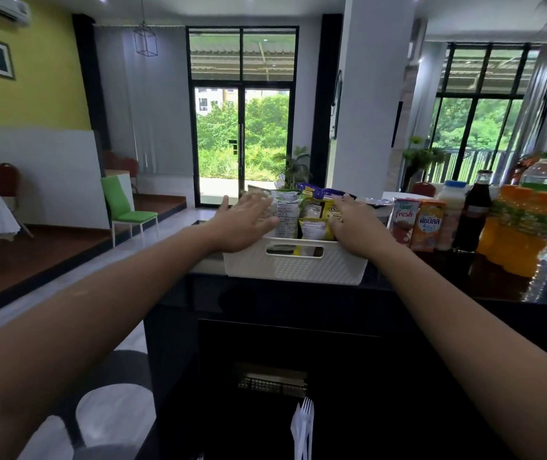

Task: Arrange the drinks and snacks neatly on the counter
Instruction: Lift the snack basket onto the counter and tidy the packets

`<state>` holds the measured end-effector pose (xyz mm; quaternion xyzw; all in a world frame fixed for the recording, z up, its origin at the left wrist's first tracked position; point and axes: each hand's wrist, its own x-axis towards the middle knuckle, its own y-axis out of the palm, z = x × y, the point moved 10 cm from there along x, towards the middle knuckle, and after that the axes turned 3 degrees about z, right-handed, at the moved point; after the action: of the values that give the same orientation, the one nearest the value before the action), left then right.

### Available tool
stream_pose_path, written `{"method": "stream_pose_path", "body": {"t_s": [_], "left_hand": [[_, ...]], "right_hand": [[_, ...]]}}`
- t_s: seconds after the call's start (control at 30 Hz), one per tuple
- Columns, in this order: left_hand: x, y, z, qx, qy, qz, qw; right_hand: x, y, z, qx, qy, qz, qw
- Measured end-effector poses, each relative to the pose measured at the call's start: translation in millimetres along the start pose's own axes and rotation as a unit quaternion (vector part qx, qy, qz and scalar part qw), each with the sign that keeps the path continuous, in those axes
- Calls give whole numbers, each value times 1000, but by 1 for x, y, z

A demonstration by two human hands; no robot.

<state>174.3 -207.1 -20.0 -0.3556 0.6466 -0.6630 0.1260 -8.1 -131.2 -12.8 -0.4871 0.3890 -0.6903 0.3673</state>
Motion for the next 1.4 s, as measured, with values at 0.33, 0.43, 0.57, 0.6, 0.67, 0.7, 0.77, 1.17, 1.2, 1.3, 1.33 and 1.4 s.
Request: {"method": "stream_pose_path", "body": {"t_s": [0.33, 0.43, 0.57, 0.6, 0.67, 0.7, 0.77, 1.17, 1.2, 1.3, 1.33, 1.4], "left_hand": [[-4, 10, 1, 32, 13, 16, 999], [5, 12, 5, 30, 3, 41, 999], [8, 18, 9, 10, -2, 59, 998], [8, 18, 10, 9, -2, 61, 998], [9, 19, 12, 12, -5, 65, 998], [10, 20, 13, 14, -6, 66, 998], [11, 20, 13, 16, -6, 62, 998], [12, 17, 12, 29, -3, 39, 999], [11, 16, 12, 31, -3, 36, 999], [8, 13, 11, 42, 1, 23, 999], [7, 12, 10, 44, 3, 18, 999], [5, 10, 9, 44, 6, 9, 999]], "right_hand": [[29, -43, 14, -113, 38, -90, 989], [42, -40, 16, -161, 24, -103, 981], [49, -17, 19, -108, 7, -61, 992], [50, -15, 20, -93, 3, -58, 994], [51, -13, 21, -78, -7, -54, 995], [51, -11, 22, -73, -10, -50, 996], [52, -9, 18, -70, -2, -54, 996], [47, -23, 2, -28, 9, -126, 992], [46, -24, 1, -19, 10, -122, 992], [37, -26, 0, 14, 11, -103, 995], [32, -27, 1, 26, 12, -99, 995], [18, -30, 3, 48, 10, -100, 994]]}}
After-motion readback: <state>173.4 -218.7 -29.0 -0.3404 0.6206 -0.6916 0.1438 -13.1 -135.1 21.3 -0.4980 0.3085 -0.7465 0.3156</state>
